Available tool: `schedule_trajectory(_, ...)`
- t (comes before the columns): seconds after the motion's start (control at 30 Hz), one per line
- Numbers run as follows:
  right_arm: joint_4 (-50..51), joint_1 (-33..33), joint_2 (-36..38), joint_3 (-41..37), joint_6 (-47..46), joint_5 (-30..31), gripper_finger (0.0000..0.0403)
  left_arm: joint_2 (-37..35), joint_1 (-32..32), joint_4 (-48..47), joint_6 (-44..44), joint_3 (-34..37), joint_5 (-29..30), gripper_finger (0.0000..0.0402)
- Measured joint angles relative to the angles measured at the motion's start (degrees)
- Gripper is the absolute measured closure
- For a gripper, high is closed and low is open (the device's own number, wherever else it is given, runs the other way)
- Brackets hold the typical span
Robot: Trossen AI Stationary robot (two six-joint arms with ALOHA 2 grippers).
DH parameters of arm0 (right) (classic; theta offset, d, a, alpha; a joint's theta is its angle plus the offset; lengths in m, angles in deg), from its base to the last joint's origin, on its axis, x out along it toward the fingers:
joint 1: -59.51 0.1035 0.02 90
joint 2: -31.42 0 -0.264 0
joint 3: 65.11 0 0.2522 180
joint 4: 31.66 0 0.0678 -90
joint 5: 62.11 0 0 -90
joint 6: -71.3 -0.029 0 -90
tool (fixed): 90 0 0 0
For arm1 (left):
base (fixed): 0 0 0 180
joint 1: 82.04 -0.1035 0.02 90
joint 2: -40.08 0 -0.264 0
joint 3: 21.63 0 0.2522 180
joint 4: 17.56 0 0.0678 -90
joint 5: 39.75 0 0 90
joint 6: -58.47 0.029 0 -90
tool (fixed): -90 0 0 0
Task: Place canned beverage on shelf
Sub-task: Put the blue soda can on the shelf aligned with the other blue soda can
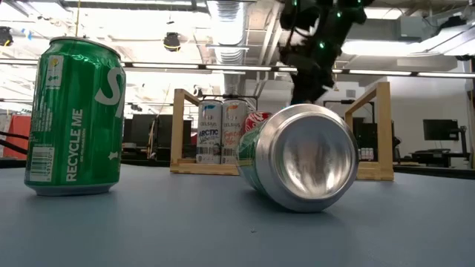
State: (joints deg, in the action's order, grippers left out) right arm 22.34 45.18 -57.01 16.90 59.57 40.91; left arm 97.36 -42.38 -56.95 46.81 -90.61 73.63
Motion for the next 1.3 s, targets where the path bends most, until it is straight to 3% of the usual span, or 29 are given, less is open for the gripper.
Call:
schedule_trajectory(0.37, -9.2, -0.1, 0.1, -4.0, 2.2, -1.2, 0.0184, 0.0, 0.0, 0.0, 0.6, 0.0, 0.0, 0.0140)
schedule_trajectory(1.3, -10.4, -2.7, 0.1, -4.0, 4.3, -4.2, 0.0169, 0.0, 0.0, 0.0, 1.5, 0.0, 1.3, 0.0140)
